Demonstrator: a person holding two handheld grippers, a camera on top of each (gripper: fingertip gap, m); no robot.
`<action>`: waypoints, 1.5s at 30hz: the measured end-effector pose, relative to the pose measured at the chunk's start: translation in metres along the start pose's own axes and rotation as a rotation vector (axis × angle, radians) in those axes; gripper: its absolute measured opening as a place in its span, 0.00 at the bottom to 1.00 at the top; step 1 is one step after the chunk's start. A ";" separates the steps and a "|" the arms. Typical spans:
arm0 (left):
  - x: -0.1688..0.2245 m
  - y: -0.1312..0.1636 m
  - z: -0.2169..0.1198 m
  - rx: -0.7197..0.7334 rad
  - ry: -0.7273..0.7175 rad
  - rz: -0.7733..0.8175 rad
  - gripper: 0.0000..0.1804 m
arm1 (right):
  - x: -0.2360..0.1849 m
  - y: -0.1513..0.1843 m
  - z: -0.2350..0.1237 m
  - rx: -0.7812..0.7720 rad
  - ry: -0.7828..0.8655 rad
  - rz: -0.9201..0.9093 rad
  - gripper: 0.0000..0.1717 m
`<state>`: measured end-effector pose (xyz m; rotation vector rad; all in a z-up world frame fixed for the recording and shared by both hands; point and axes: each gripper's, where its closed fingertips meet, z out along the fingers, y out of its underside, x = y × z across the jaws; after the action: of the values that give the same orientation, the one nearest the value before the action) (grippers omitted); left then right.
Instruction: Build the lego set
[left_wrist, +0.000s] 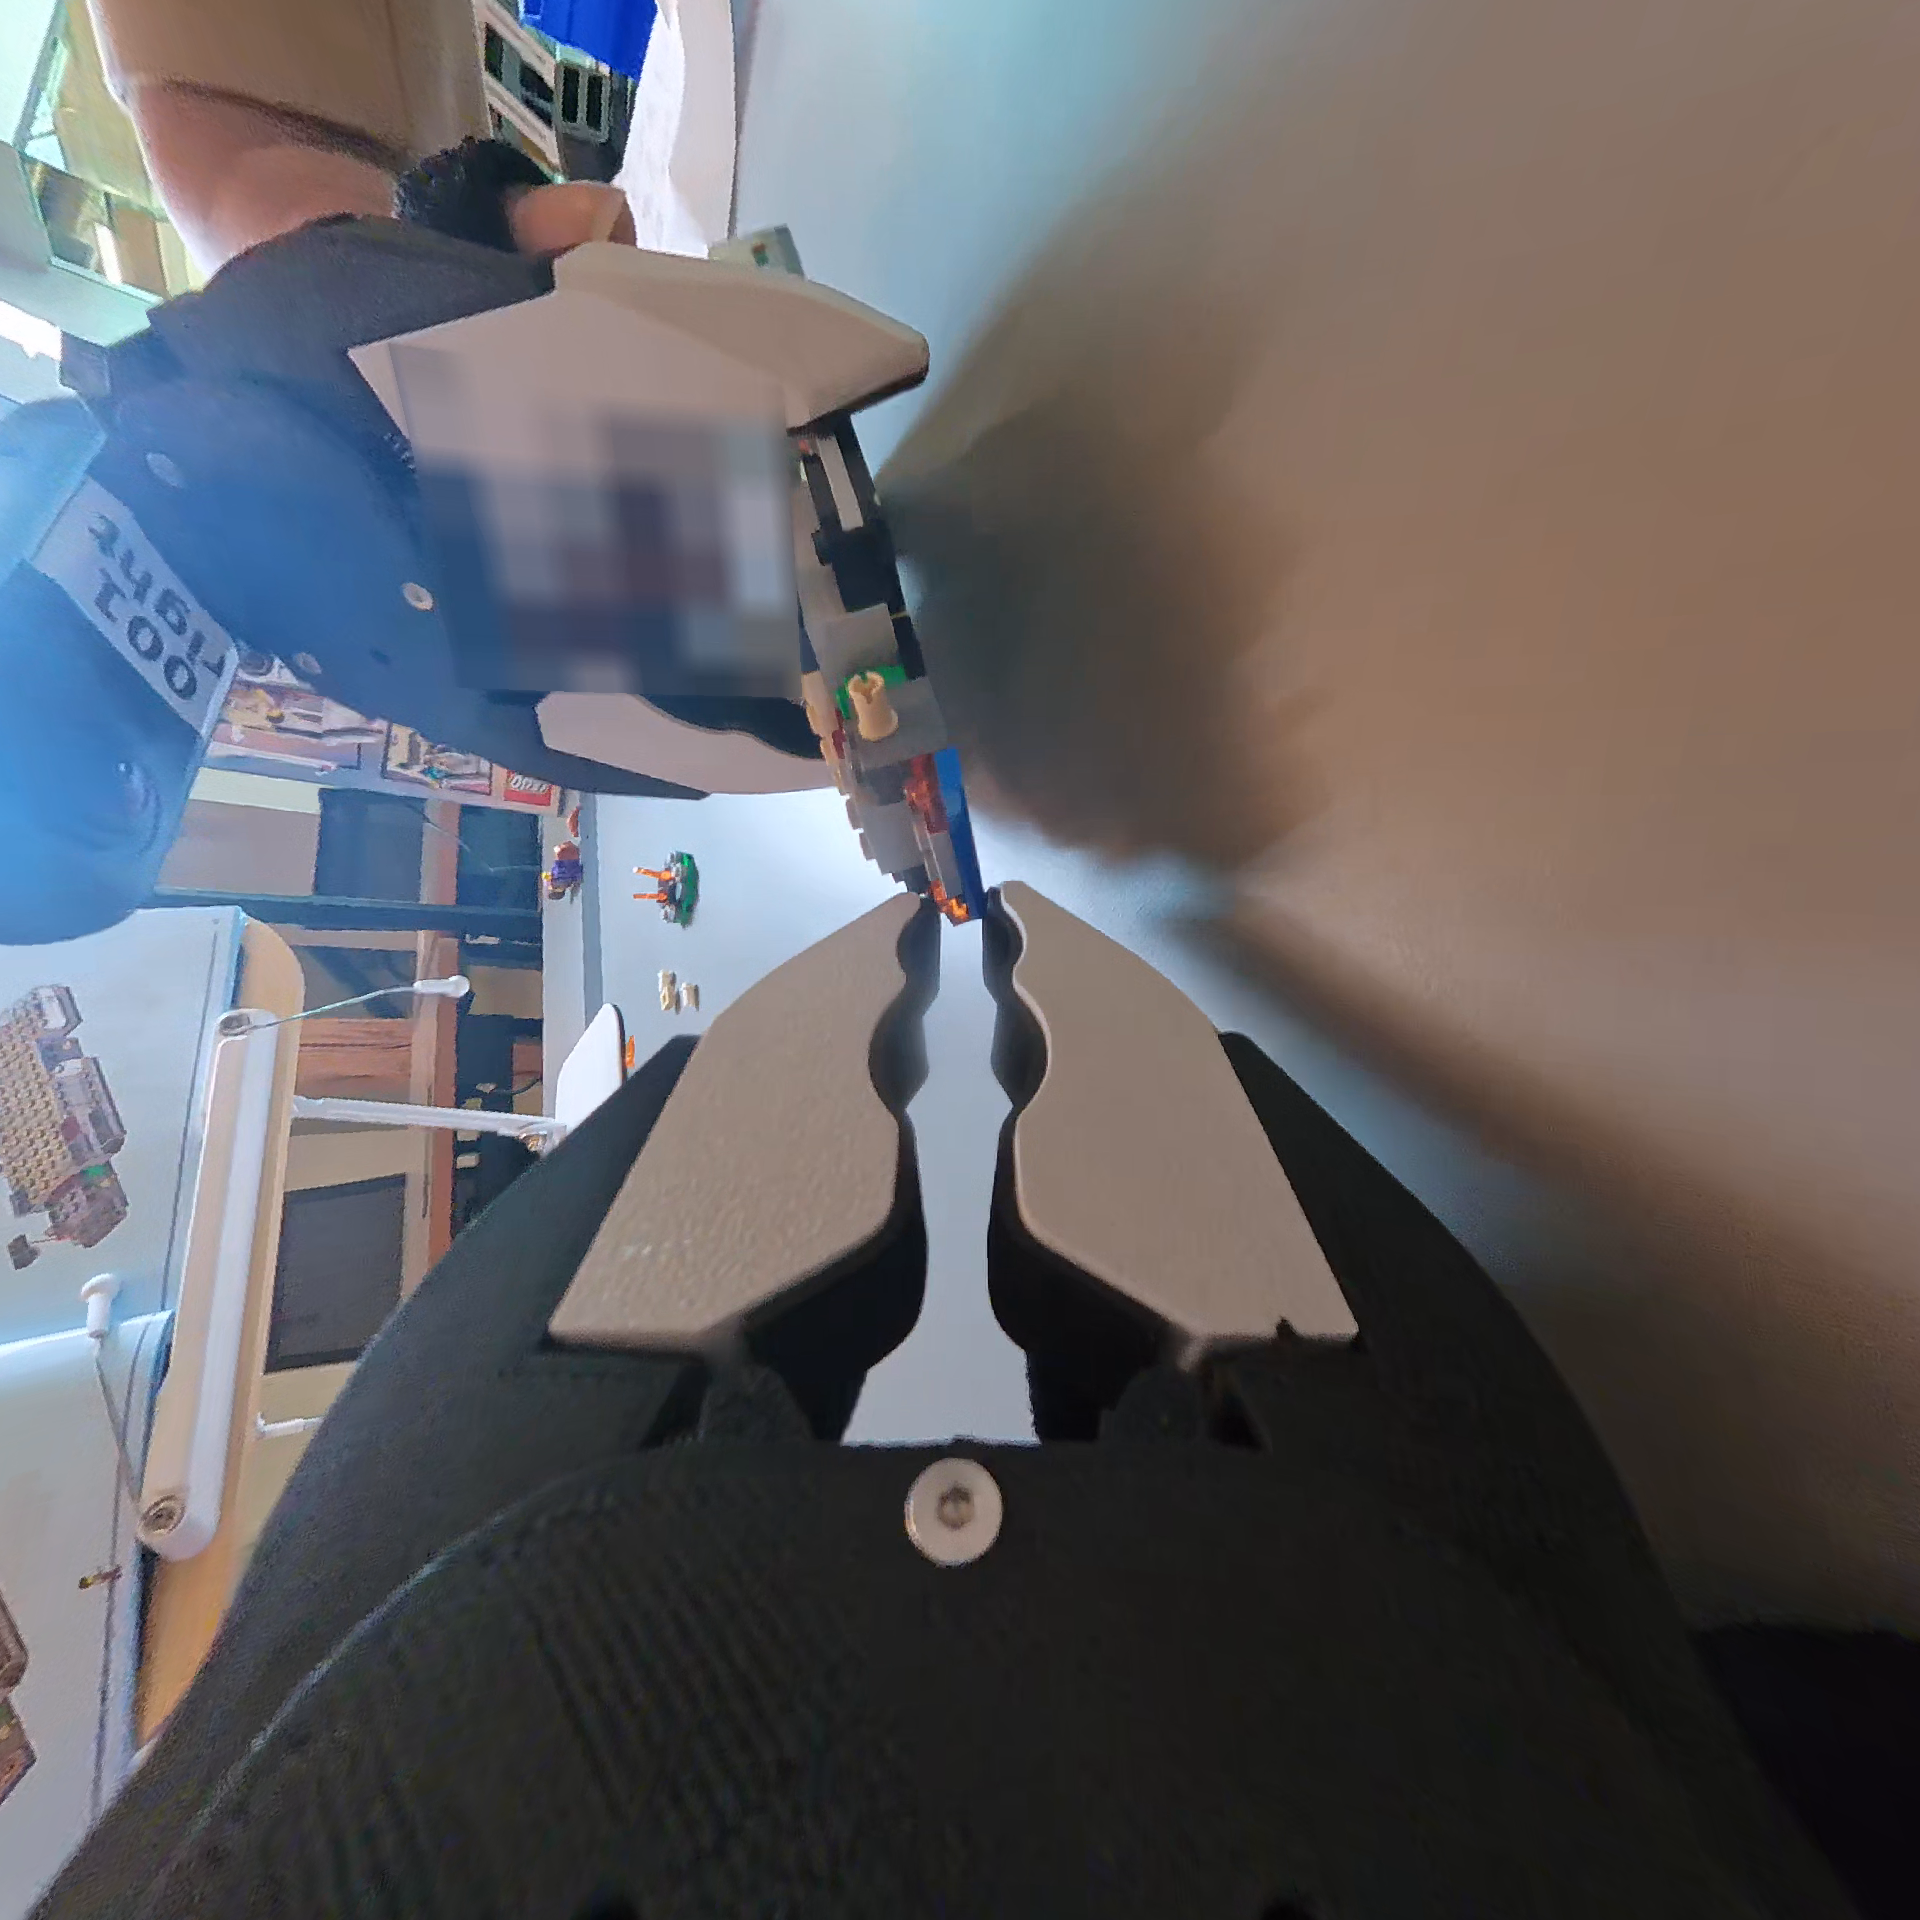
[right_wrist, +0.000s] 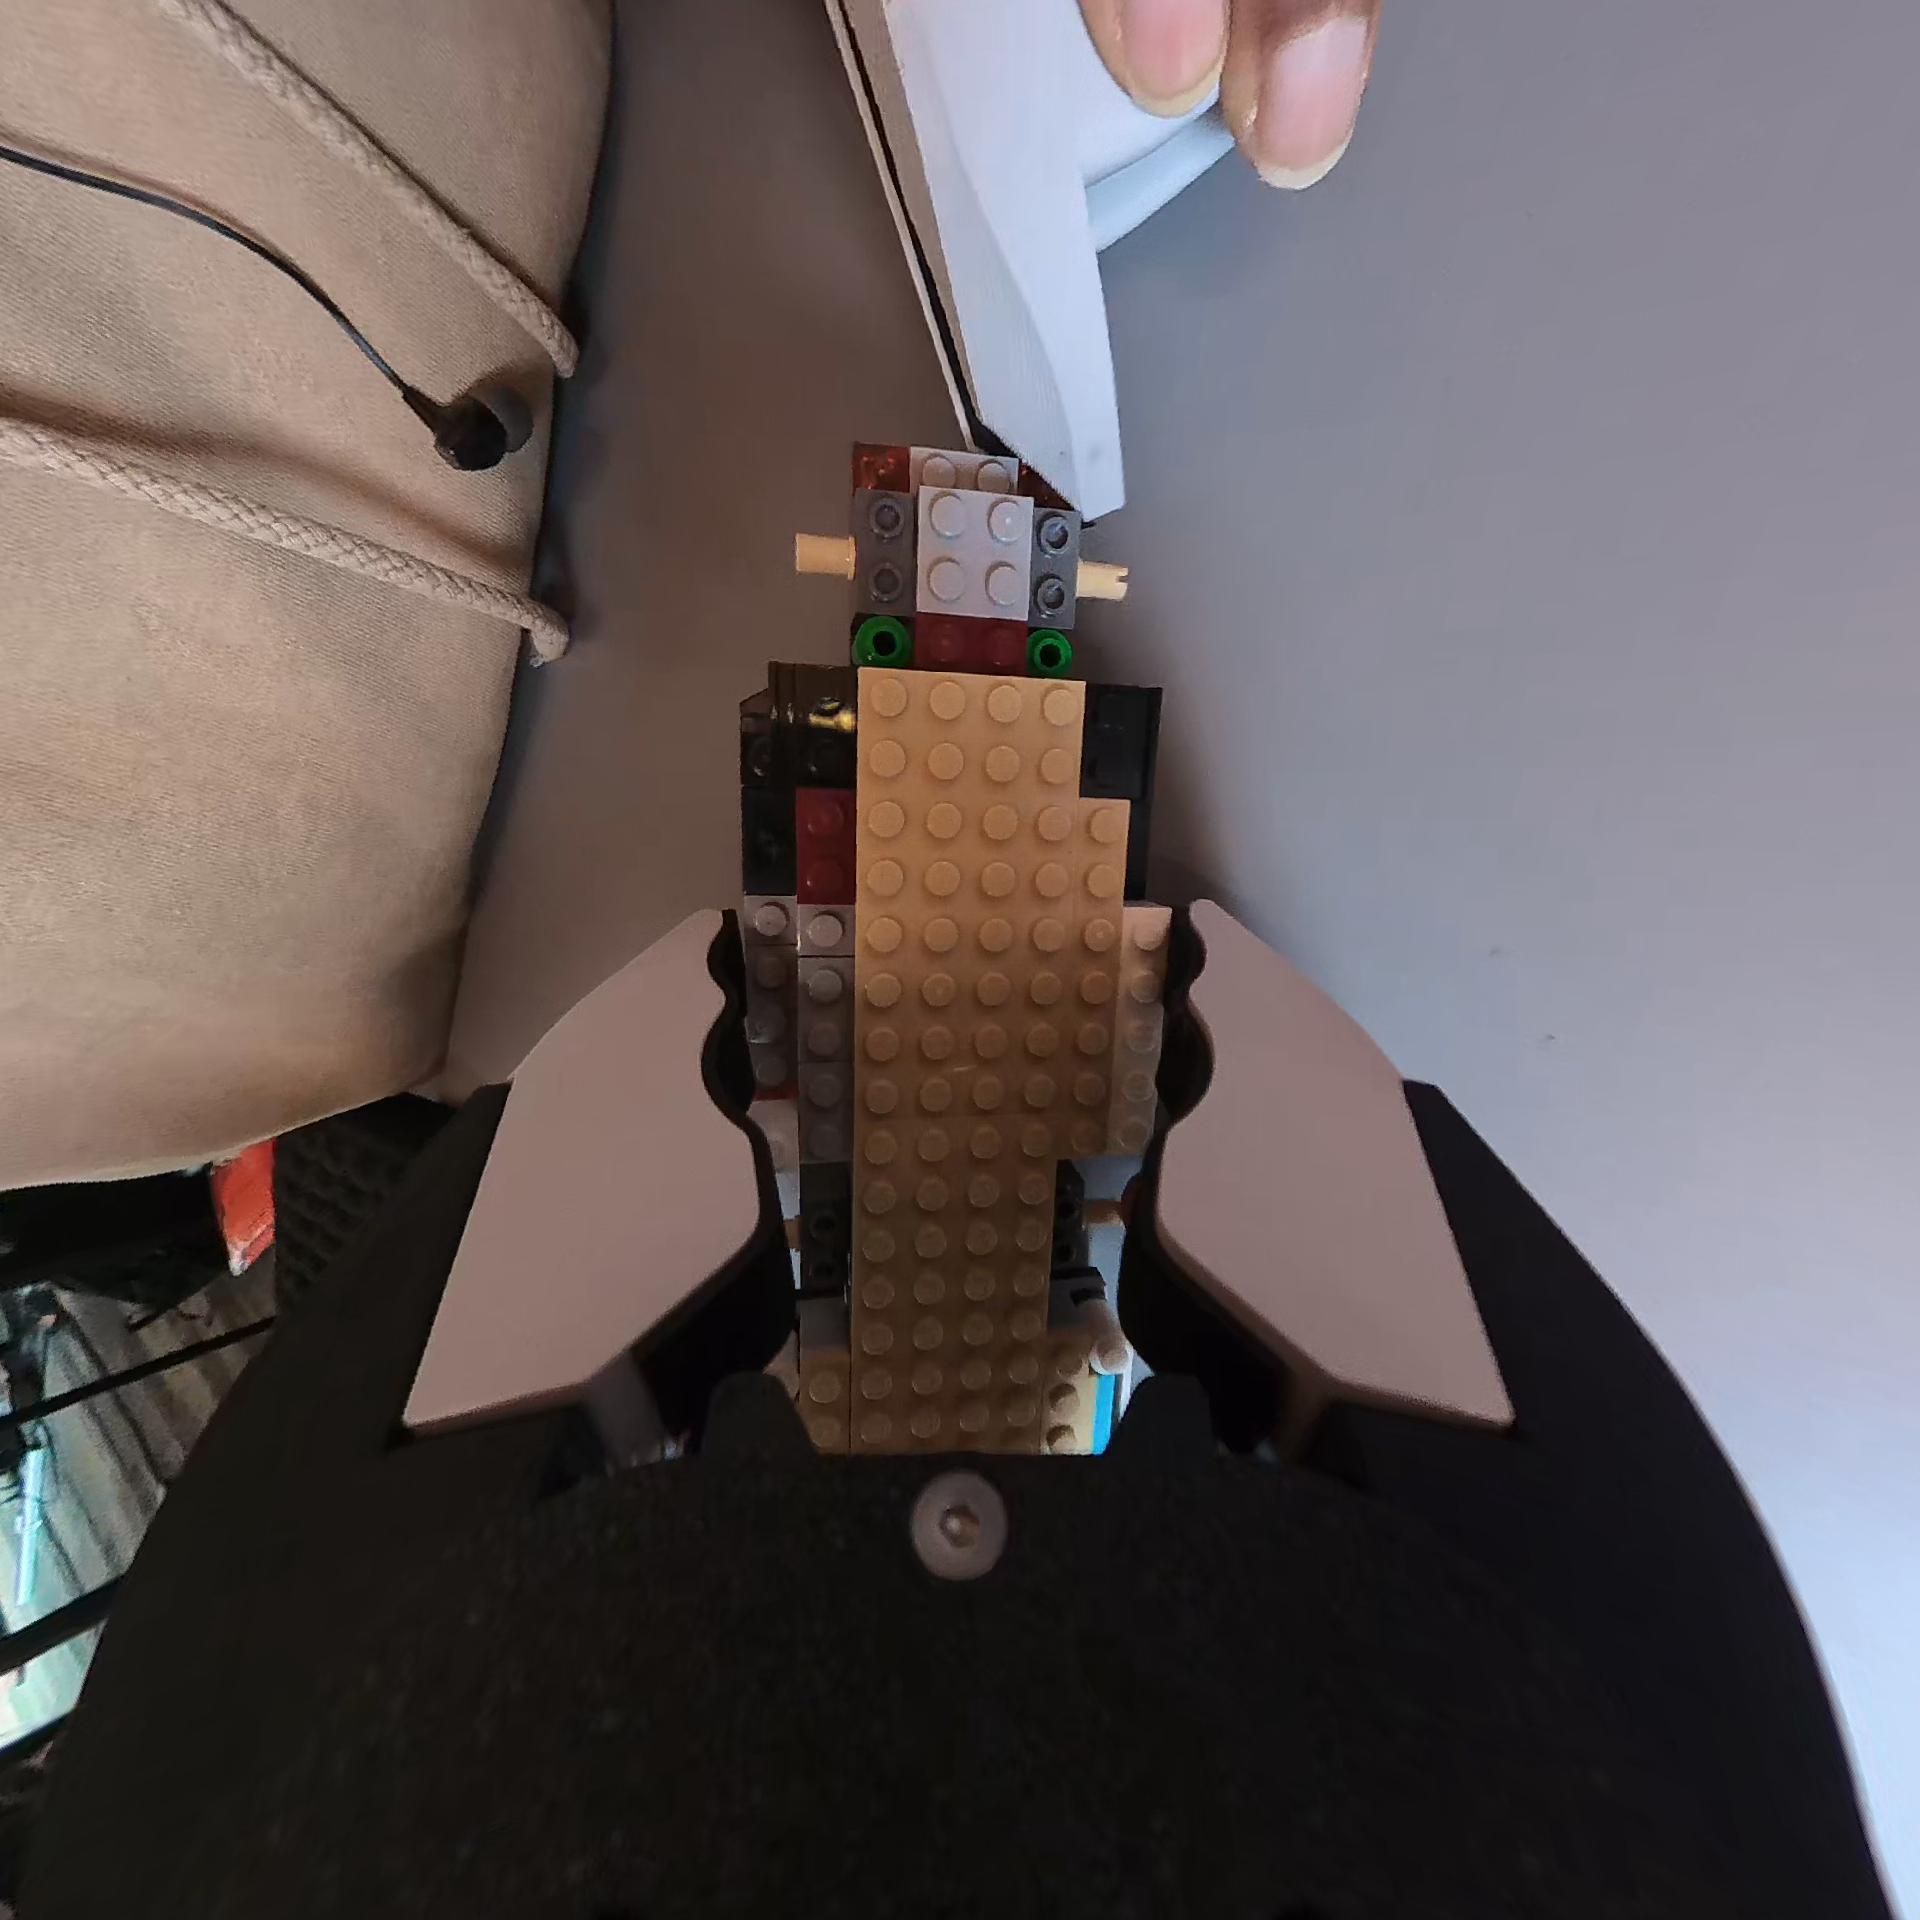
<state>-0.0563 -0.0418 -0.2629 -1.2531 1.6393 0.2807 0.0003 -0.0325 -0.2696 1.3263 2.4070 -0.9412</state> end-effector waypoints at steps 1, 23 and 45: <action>-0.002 0.002 0.001 -0.012 -0.021 0.013 0.05 | 0.002 0.000 -0.001 0.008 0.018 0.002 0.45; -0.028 0.029 -0.012 0.106 0.143 -0.862 0.10 | 0.029 0.000 -0.015 0.064 0.629 -0.180 0.45; -0.043 0.020 0.007 0.361 0.521 -1.931 0.05 | 0.047 -0.007 -0.036 0.088 1.181 -0.270 0.45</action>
<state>-0.0709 -0.0030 -0.2383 -2.0575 0.1756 -1.4999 -0.0280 0.0192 -0.2624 1.9916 3.4654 -0.2727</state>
